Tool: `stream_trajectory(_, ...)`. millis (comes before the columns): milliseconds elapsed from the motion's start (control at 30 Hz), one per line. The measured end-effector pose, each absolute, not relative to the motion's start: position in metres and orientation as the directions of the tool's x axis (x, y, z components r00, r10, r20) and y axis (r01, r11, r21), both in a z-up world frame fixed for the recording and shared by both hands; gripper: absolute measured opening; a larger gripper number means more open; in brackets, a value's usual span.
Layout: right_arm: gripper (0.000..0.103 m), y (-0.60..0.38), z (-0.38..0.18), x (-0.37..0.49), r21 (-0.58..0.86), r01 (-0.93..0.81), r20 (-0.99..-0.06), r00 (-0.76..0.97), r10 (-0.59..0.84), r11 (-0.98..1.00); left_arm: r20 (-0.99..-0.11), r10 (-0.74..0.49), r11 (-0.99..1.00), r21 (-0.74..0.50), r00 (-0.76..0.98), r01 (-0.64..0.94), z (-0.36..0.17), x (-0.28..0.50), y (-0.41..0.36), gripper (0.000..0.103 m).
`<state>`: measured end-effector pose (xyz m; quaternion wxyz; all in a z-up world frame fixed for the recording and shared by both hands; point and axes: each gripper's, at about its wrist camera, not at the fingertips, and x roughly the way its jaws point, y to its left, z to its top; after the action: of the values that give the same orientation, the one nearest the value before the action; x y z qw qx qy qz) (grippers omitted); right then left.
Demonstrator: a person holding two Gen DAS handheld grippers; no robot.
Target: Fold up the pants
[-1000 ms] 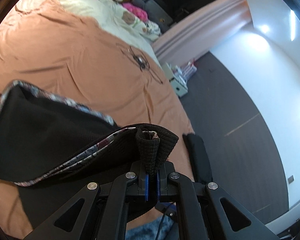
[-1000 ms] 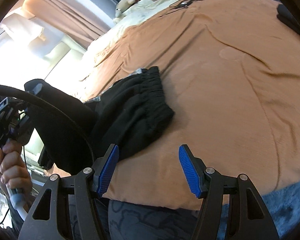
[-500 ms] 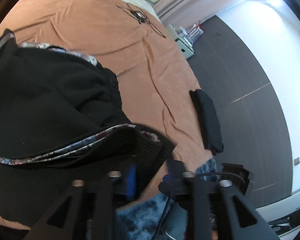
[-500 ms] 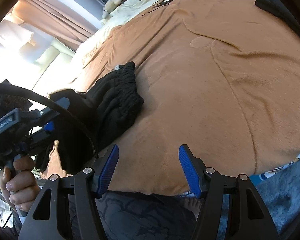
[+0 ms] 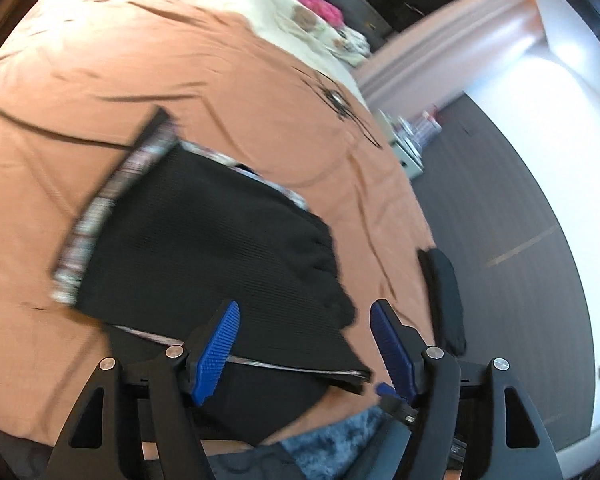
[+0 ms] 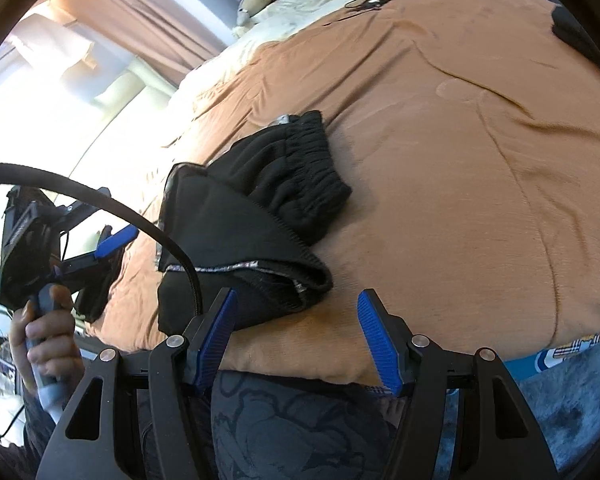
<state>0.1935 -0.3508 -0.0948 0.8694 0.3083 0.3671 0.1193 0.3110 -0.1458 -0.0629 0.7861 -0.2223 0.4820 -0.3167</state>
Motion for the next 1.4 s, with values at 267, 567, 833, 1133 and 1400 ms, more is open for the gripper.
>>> stream_trajectory(267,0.075,-0.325,-0.1,0.205,0.578,0.02,-0.609,0.675,0.416,0.816,-0.649,-0.656,0.74,-0.653,0.386,0.159,-0.09,0.328,-0.089,0.07)
stream_trajectory(567,0.075,-0.313,-0.107,0.218,0.558,0.046,-0.64,0.659,0.395,0.828,-0.688,-0.628,0.759,-0.644,0.363,0.093,-0.128,0.338,-0.069,0.07)
stream_trajectory(833,0.075,-0.308,-0.112,0.223,0.55,0.048,-0.648,0.654,0.391,0.834,-0.714,-0.619,0.766,-0.64,0.327,0.051,-0.159,0.347,-0.065,0.07)
stream_trajectory(1133,0.075,-0.308,-0.115,0.229,0.556,0.054,-0.644,0.658,0.389,0.829,-0.677,-0.64,0.739,-0.672,0.365,0.049,-0.168,0.369,-0.066,0.07)
stream_trajectory(1400,0.057,-0.307,-0.112,0.222,0.498,0.056,-0.651,0.683,0.33,0.865,-0.671,-0.618,0.753,-0.655,0.41,0.062,-0.163,0.365,-0.058,0.038)
